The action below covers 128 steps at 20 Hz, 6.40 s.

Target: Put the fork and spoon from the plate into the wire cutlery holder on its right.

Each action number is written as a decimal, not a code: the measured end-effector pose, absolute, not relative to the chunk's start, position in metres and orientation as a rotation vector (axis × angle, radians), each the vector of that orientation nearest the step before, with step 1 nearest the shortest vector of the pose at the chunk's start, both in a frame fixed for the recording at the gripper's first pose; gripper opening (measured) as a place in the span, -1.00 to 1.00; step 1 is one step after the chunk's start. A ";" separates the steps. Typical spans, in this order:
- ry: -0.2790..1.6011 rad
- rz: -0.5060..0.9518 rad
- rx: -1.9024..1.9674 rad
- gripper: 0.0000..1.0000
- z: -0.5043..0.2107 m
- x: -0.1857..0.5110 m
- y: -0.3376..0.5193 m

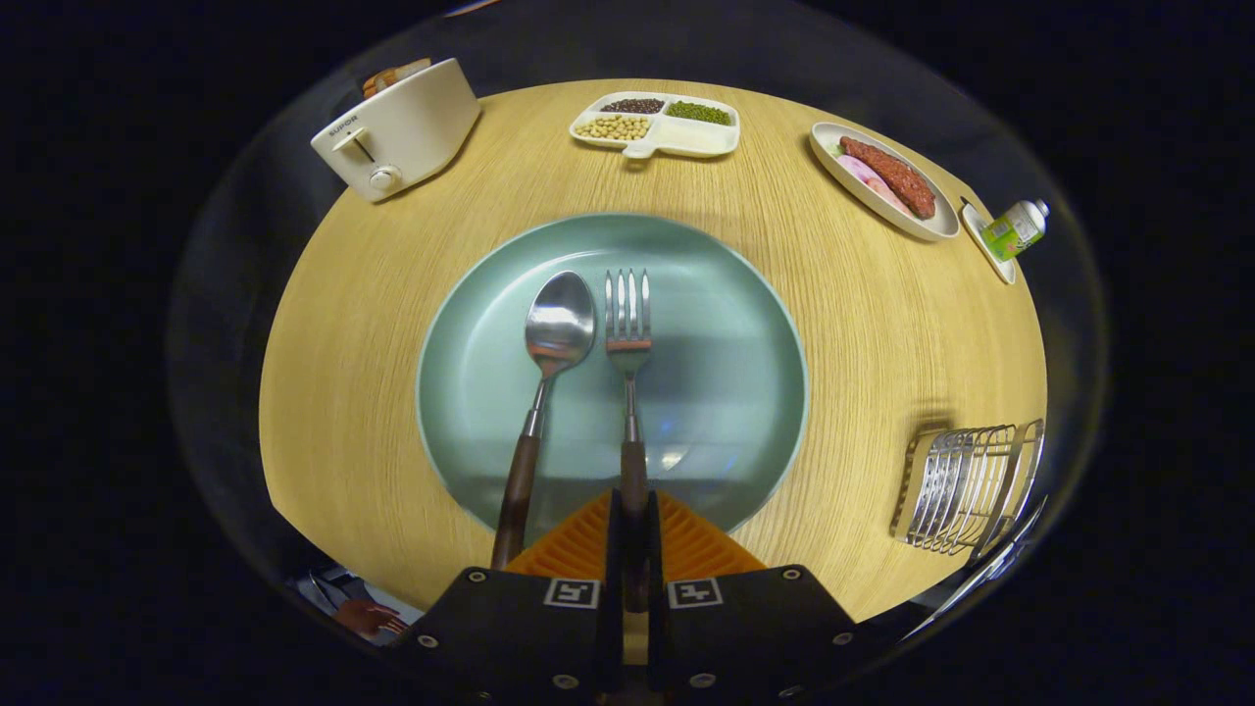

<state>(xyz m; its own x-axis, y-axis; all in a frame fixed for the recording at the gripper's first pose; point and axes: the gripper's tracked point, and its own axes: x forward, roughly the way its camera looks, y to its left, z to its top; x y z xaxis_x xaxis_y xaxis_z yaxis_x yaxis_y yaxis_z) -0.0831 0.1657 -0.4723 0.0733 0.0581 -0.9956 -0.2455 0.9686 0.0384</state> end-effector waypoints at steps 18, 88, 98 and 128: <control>1.372 0.027 -0.016 -0.89 -0.361 -0.094 0.019; 1.523 0.333 0.107 0.53 -0.432 -0.083 0.215; 1.606 0.264 0.080 -0.06 -0.479 -0.091 0.217; 1.537 0.055 0.169 -0.89 -0.366 -0.122 -0.026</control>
<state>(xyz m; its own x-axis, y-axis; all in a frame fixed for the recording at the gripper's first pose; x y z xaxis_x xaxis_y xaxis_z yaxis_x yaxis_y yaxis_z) -0.1220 -0.0256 -0.3662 0.0356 0.1415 -0.9893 0.0702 0.9871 0.1438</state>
